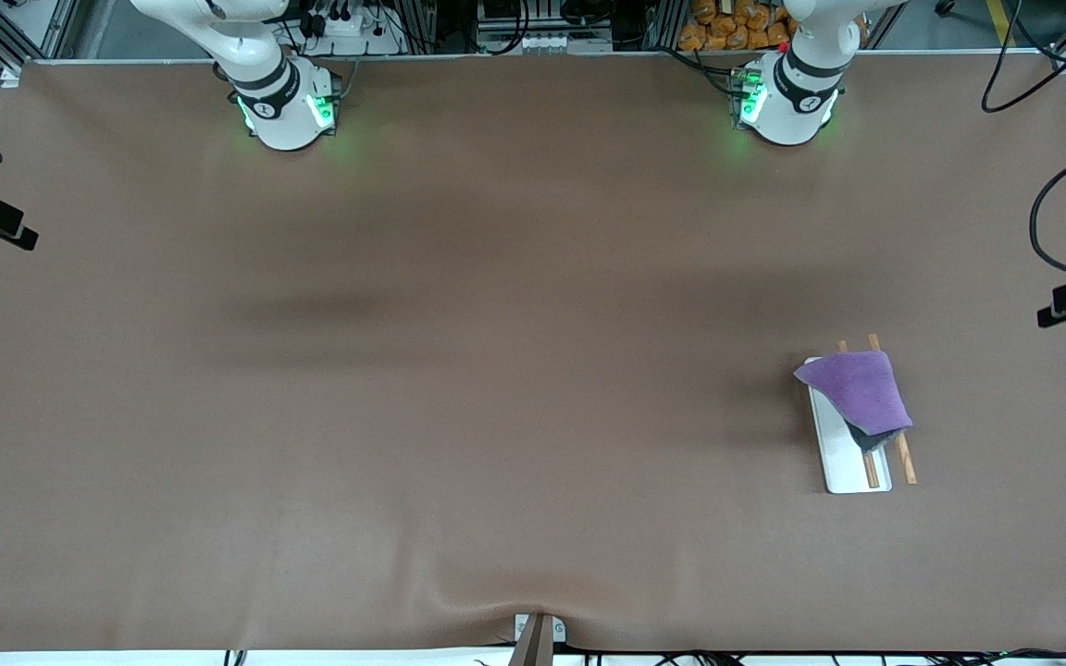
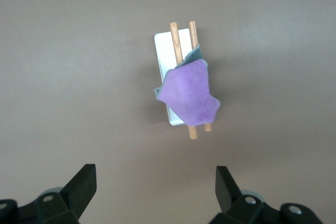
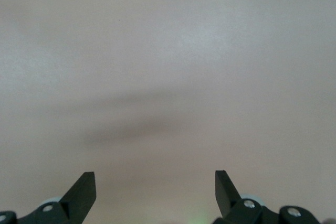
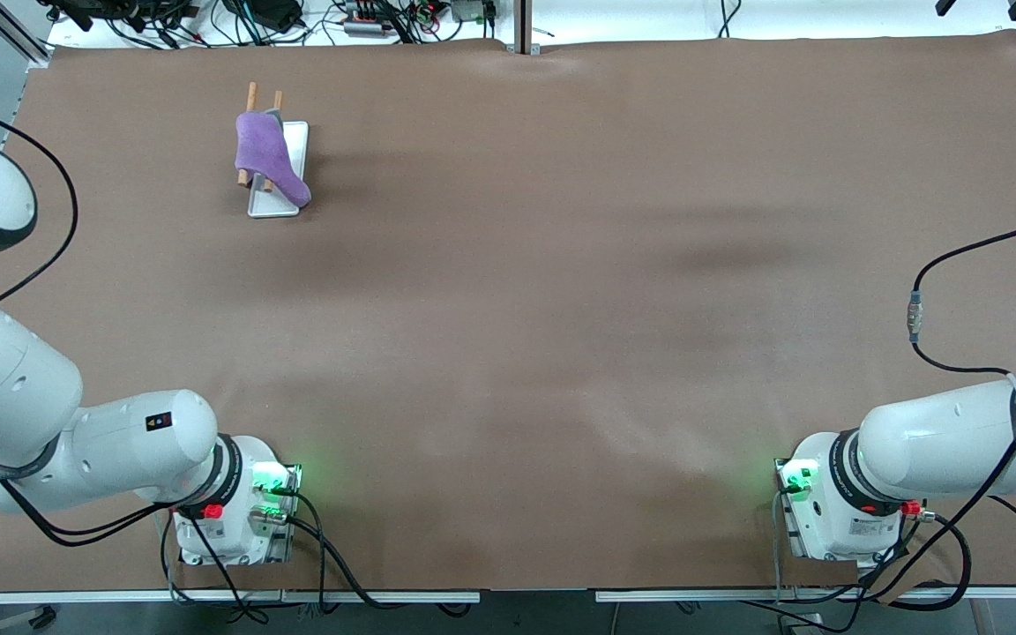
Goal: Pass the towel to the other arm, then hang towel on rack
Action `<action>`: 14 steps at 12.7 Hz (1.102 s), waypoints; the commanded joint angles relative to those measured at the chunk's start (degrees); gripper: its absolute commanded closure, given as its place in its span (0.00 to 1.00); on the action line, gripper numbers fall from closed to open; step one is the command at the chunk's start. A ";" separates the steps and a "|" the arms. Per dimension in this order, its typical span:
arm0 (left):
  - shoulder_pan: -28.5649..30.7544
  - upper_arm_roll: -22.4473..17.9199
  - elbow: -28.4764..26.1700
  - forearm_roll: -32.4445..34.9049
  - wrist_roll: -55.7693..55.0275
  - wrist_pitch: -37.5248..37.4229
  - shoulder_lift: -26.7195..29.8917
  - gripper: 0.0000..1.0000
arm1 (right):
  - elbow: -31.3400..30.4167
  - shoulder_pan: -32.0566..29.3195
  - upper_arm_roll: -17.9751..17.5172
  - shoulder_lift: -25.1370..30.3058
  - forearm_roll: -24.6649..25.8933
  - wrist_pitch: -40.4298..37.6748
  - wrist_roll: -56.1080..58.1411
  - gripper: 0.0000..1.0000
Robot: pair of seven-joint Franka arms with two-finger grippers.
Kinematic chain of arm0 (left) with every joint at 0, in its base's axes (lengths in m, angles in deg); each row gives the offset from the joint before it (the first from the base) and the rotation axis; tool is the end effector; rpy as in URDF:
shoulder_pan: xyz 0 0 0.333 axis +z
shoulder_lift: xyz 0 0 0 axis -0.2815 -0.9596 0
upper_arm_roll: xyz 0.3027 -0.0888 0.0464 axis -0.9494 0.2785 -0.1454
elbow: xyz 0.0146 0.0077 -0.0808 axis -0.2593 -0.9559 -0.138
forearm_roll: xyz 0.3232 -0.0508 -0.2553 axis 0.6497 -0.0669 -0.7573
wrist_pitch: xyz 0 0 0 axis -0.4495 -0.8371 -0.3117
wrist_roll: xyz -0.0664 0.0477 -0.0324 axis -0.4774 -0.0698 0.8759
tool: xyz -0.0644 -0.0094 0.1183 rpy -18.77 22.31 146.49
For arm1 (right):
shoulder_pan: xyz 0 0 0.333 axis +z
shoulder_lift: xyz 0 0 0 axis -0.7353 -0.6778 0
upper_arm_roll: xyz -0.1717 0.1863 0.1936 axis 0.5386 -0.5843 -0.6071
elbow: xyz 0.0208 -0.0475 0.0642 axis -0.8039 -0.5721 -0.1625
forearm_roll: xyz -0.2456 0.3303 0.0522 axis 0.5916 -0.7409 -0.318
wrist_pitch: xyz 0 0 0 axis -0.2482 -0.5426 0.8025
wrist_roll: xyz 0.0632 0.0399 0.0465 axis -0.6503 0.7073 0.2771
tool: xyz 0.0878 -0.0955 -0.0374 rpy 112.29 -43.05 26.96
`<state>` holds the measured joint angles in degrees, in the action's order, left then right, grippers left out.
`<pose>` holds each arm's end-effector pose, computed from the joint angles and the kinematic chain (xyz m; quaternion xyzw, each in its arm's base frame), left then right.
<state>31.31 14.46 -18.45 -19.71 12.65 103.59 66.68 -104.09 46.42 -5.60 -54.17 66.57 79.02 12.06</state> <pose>0.6453 0.0975 0.5527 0.9974 -0.0529 -0.0115 0.0475 0.5689 -0.0673 0.6178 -0.9978 0.0599 0.0249 0.0099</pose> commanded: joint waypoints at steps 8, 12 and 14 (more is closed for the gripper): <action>-0.28 7.53 -1.37 0.24 -22.18 -4.16 4.85 0.00 | 0.10 -0.24 -0.76 0.32 0.07 0.74 0.64 0.00; -7.66 2.36 -2.94 0.85 -23.42 -6.70 7.74 0.00 | 0.10 -0.15 -0.76 0.23 0.07 0.74 0.64 0.00; -11.08 -0.72 -5.93 0.85 -23.33 -6.53 10.20 0.00 | 0.10 -0.41 -0.76 0.23 0.07 0.91 0.64 0.00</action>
<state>22.98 16.62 -19.82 -19.71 -10.20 97.02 72.64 -104.08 46.58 -6.13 -54.17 66.57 79.74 12.18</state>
